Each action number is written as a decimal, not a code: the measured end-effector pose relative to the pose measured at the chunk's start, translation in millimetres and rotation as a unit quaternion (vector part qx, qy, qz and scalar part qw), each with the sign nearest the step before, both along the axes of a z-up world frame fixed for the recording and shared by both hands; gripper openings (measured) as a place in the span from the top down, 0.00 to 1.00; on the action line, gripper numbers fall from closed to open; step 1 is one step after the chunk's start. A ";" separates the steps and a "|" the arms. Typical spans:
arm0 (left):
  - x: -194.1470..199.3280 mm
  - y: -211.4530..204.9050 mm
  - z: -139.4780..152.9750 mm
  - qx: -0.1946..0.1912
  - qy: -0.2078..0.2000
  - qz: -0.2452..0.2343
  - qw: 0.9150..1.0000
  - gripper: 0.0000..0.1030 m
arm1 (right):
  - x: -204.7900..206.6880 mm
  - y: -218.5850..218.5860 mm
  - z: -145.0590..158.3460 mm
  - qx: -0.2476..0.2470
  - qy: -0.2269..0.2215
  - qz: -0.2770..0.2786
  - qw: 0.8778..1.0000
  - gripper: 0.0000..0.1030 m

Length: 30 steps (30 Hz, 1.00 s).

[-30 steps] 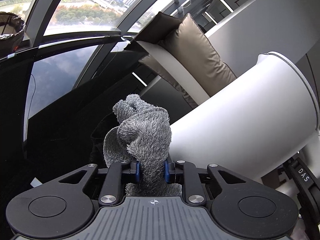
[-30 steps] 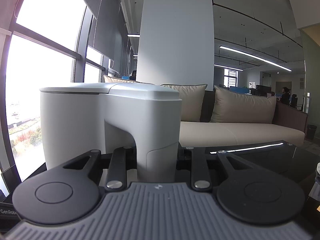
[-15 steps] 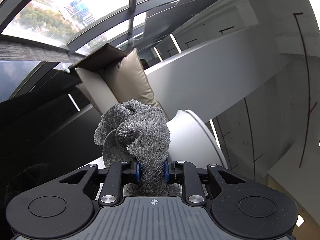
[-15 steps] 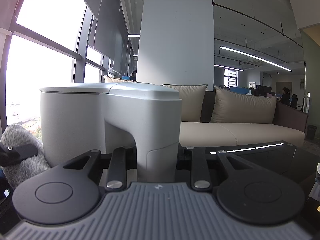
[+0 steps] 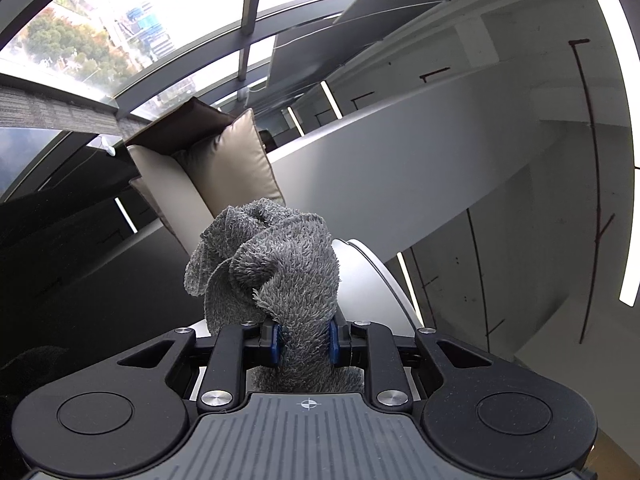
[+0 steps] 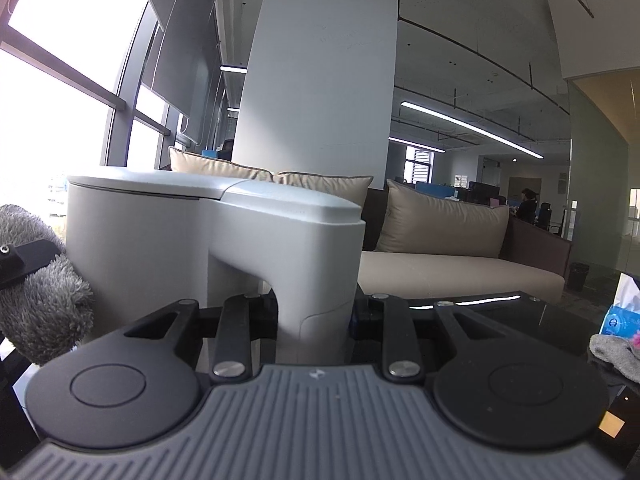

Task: Clean container
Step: 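Rub the cloth over the kettle's outer wall with the left tool while the right tool holds it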

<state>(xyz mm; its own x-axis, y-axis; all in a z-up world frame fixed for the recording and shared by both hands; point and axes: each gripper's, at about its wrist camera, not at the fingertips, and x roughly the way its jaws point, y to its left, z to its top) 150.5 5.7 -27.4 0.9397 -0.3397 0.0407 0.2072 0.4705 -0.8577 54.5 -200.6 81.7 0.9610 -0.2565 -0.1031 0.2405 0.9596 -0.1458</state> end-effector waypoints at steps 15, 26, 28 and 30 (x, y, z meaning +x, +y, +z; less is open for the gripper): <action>-0.5 4.4 4.0 0.005 0.008 0.000 1.000 0.81 | 7.6 -24.8 -9.3 0.023 -0.029 0.043 0.998 0.72; -5.8 14.3 6.6 0.000 0.003 0.012 1.000 0.81 | 1.3 -57.4 -9.1 0.066 -0.040 0.172 0.982 0.71; -6.2 15.5 8.0 0.000 0.001 0.013 1.000 0.81 | 2.4 -62.8 -9.7 0.077 -0.037 0.185 0.979 0.71; -7.5 17.2 9.1 -0.001 -0.002 0.015 1.000 0.81 | 2.5 -66.6 -9.3 0.081 -0.037 0.200 0.976 0.71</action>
